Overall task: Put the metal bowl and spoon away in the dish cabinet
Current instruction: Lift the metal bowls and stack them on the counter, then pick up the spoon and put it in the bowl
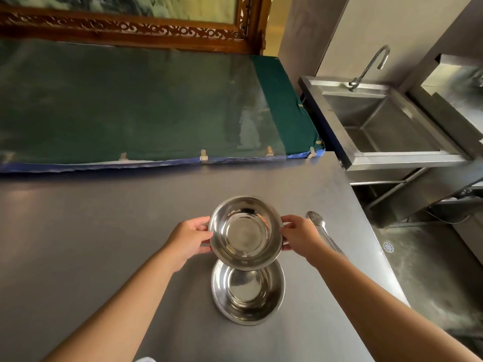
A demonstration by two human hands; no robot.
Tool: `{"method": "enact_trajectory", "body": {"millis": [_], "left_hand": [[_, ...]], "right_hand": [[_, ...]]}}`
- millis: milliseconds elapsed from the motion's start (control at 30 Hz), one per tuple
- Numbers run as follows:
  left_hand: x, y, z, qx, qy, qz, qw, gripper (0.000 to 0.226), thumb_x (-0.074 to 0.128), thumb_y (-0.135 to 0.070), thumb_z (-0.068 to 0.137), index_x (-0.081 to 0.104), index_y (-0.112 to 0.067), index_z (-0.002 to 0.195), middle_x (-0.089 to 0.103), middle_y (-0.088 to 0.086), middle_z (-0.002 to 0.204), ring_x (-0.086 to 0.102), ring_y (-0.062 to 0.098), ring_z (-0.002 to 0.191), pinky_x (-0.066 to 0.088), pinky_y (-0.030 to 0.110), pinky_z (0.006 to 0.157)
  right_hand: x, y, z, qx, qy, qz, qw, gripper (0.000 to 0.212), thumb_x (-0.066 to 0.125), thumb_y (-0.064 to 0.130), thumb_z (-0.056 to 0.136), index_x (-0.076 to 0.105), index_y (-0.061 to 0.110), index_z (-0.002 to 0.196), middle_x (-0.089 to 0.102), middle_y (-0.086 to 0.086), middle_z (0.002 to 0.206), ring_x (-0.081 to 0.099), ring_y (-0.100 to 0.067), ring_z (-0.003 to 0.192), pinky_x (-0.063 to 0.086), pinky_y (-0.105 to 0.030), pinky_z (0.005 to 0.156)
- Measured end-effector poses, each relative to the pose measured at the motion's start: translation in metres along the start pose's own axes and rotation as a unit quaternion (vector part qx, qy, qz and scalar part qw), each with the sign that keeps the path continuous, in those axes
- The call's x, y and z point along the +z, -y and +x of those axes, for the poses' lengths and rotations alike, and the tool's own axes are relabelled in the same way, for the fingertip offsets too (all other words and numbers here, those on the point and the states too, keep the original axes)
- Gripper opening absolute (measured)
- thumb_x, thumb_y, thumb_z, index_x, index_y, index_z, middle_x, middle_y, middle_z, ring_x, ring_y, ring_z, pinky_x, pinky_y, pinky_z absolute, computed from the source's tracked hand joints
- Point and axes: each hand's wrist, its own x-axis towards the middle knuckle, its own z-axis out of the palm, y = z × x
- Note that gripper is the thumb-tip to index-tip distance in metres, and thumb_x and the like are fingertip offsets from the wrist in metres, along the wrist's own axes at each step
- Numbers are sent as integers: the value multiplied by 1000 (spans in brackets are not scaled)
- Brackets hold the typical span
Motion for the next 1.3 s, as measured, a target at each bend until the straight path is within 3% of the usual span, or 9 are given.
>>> {"method": "enact_trajectory", "body": {"millis": [100,300,467,567,633,833,933,1167,1300], "left_hand": [[2,15,-13,-8,-1,-8,1000,46,56,11,92,67,-19,125,79,0,82,78,18,82,61,28,62],[13,43,-42,-16,-16,15,1000,45,60,7,90,70,-21,125,73,10,100,75,21,92,61,32,68],[25,65,-59,-20,-36,34,999,37,62,4,90,72,-27,109,65,2,85,70,14,81,61,28,65],[30,81,-64,-21,-63,33,997,36,63,3,89,72,-30,97,68,-6,76,69,8,74,57,24,59],[32,90,-69,-22,-70,31,997,34,63,2,89,73,-28,101,71,-10,76,70,10,78,57,22,59],[35,109,-74,-6,-104,67,992,34,63,-4,89,72,-32,106,70,-9,103,66,13,91,57,37,90],[38,112,-69,5,-119,73,990,37,65,-7,88,72,-23,120,69,-7,102,64,15,85,52,38,98],[43,117,-60,-36,-164,64,984,58,64,0,90,51,-16,145,59,3,134,62,25,112,54,45,97],[46,119,-55,-65,-126,-9,990,43,53,7,93,64,-10,131,72,8,112,70,30,103,61,44,84]], "right_hand": [[5,-17,-17,9,3,-10,1000,26,58,-1,90,69,11,111,74,-12,84,71,-14,57,58,-25,52],[6,-42,-50,11,5,-12,1000,21,60,0,89,71,15,100,74,-9,79,70,-19,62,62,-31,57],[12,-62,-62,20,19,-20,999,27,59,-2,85,73,17,98,69,-4,68,64,-12,52,62,-33,54],[19,-74,-65,6,18,-78,997,25,58,3,81,75,20,88,69,-8,69,61,-19,61,63,-46,69],[22,-82,-67,-7,18,-118,993,24,56,5,79,75,14,90,72,-14,78,59,-22,65,60,-46,72],[30,-95,-71,-20,2,-158,987,18,56,7,79,72,11,84,73,-10,81,68,-36,79,55,-35,62],[31,-99,-69,-22,-8,-155,988,22,58,4,82,73,9,97,73,-9,93,69,-36,82,57,-38,72],[34,-101,-65,5,-12,-125,992,39,62,15,89,65,10,127,69,-4,110,71,-31,93,58,-40,86],[38,-101,-60,67,5,-27,997,41,61,2,82,64,5,123,71,-5,85,69,-25,71,62,-45,78]]}}
